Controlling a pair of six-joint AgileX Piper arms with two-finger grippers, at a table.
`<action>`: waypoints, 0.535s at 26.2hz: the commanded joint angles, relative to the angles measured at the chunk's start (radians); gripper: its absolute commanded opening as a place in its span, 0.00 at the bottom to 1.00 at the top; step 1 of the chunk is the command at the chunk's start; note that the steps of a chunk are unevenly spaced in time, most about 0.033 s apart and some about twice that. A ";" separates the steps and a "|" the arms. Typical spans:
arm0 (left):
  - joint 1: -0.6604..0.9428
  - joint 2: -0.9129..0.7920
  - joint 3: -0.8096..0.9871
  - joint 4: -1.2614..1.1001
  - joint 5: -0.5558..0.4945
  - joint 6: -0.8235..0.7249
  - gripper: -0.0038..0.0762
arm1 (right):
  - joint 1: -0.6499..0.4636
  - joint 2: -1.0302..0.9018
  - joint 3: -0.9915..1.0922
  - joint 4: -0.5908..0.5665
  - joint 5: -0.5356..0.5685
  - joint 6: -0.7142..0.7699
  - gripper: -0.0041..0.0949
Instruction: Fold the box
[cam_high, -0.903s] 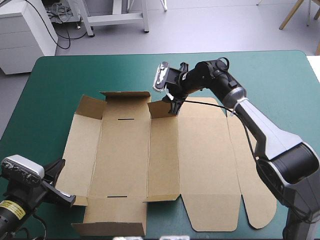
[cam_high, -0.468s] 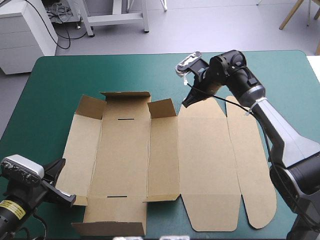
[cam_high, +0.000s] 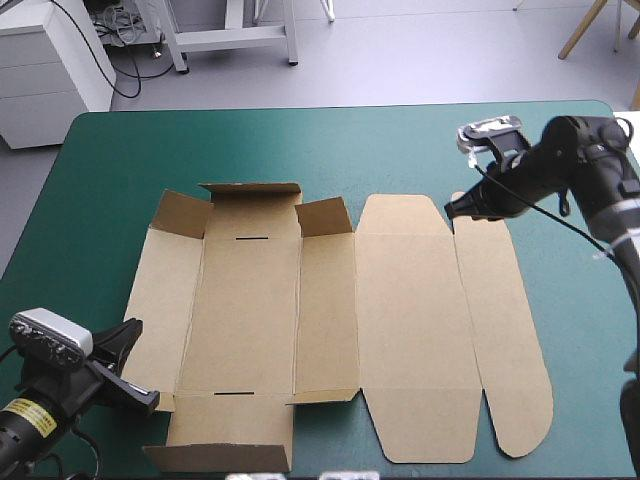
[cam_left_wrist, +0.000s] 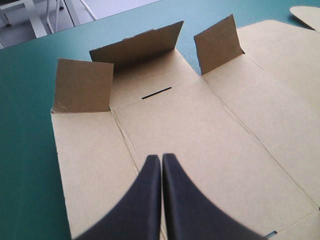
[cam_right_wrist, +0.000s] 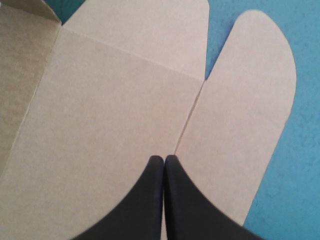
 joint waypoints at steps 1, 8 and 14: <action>-0.004 0.057 -0.035 -0.017 -0.074 -0.056 0.04 | -0.049 -0.158 0.124 0.035 -0.067 -0.034 0.02; -0.004 0.247 -0.175 -0.076 0.040 -0.098 0.04 | -0.068 -0.438 0.424 0.060 -0.149 -0.036 0.02; -0.004 0.469 -0.348 -0.082 0.291 -0.079 0.05 | -0.068 -0.619 0.582 0.060 -0.193 -0.034 0.02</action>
